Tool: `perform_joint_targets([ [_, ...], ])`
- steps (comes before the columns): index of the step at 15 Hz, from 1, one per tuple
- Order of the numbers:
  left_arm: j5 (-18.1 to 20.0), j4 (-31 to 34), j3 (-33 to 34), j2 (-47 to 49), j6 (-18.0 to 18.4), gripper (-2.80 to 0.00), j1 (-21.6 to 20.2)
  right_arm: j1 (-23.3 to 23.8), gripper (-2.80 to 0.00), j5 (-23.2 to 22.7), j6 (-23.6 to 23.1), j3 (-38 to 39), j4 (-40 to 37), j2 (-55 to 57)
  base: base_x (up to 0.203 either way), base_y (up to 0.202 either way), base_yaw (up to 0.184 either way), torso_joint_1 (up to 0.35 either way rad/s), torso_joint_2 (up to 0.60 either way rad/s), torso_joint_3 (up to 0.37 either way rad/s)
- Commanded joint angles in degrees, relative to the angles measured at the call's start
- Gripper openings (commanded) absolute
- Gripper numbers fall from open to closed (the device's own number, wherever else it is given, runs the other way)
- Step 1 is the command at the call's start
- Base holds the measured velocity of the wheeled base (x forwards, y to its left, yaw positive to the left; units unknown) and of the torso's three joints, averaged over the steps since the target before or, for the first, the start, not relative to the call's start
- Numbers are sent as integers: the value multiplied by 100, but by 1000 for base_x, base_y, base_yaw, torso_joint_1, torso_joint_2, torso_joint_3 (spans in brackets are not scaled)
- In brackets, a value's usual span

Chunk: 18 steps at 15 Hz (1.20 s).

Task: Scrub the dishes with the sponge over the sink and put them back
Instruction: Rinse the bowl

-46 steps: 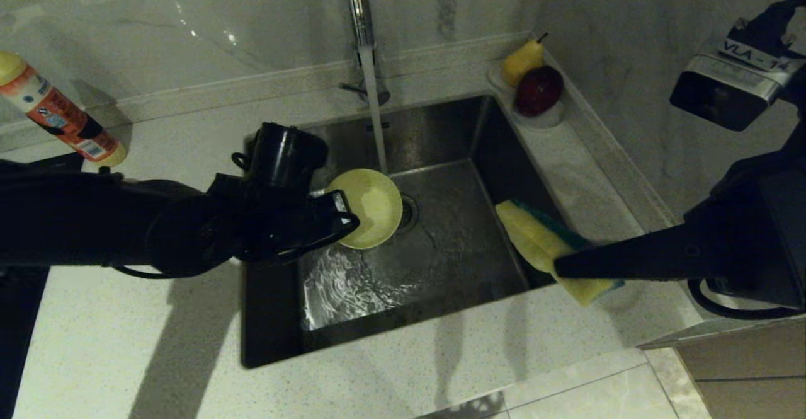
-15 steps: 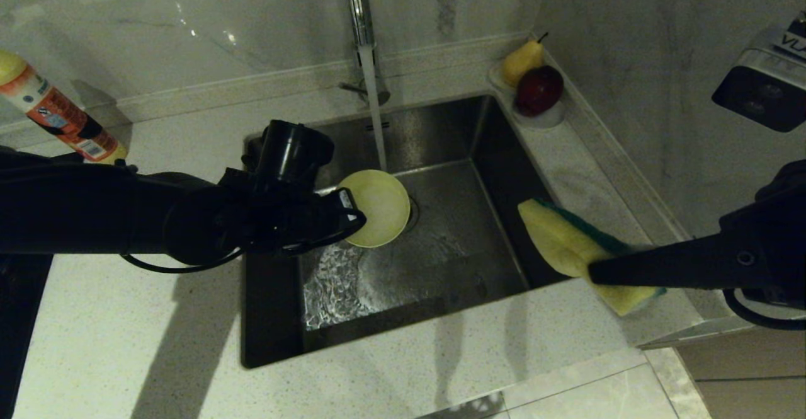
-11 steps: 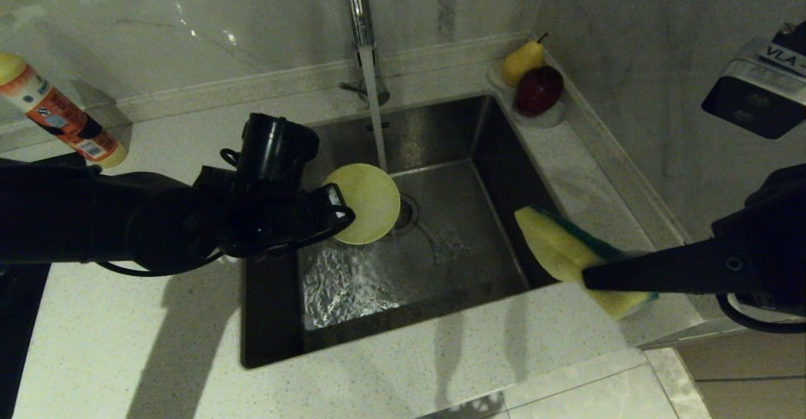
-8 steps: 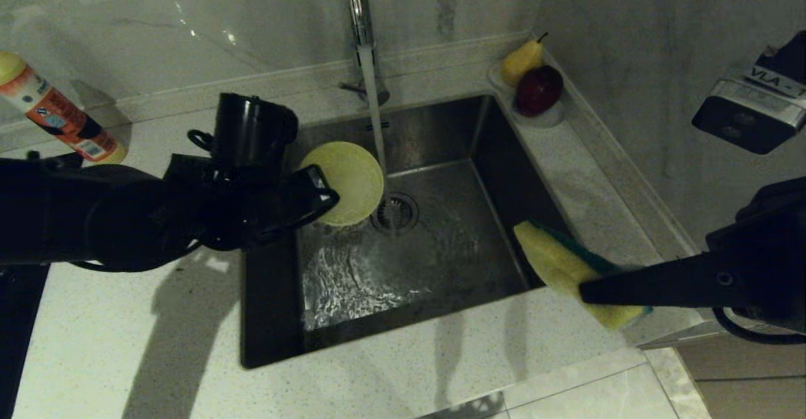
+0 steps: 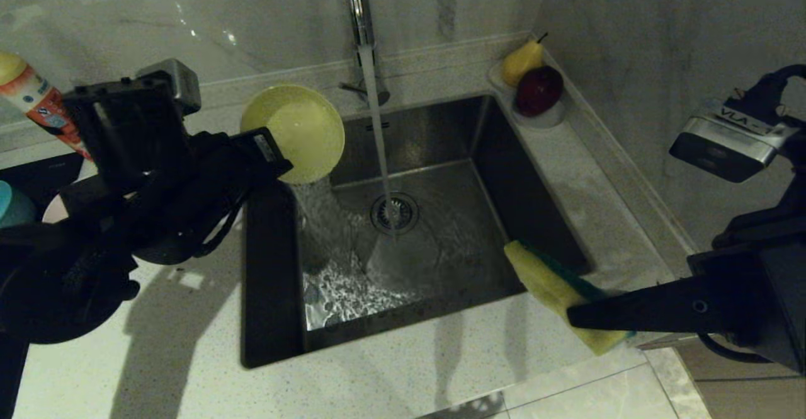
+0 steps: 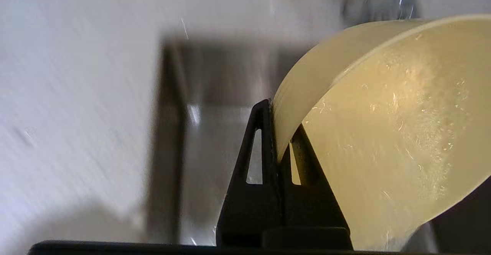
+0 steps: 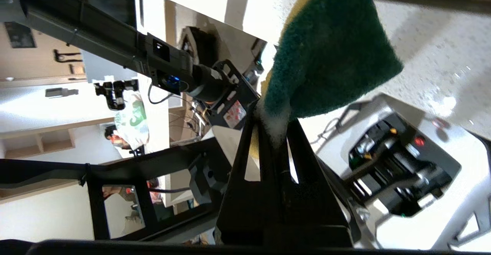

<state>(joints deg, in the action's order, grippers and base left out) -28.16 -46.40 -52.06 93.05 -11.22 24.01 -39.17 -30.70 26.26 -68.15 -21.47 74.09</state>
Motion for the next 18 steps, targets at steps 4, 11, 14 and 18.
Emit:
perform_joint_targets([
  [4, 68, -2376, 536, 274, 1291, -280, -81, -3, -280, -63, 46, 385, 501, 57, 0, 0, 0, 0, 0, 0],
  [11, 1118, -3285, 1061, -345, 2179, -280, -80, 6, -280, -208, 335, 364, 477, 53, 0, 0, 0, 0, 0, 0],
  [14, 1325, -3326, 1307, -545, 2368, -280, -80, 6, -280, -211, 371, 319, 468, 83, 0, 0, 0, 0, 0, 0],
  [18, 1372, -3364, 1365, -746, 2438, -280, -80, 6, -280, -209, 380, 349, 468, 77, 0, 0, 0, 0, 0, 0],
])
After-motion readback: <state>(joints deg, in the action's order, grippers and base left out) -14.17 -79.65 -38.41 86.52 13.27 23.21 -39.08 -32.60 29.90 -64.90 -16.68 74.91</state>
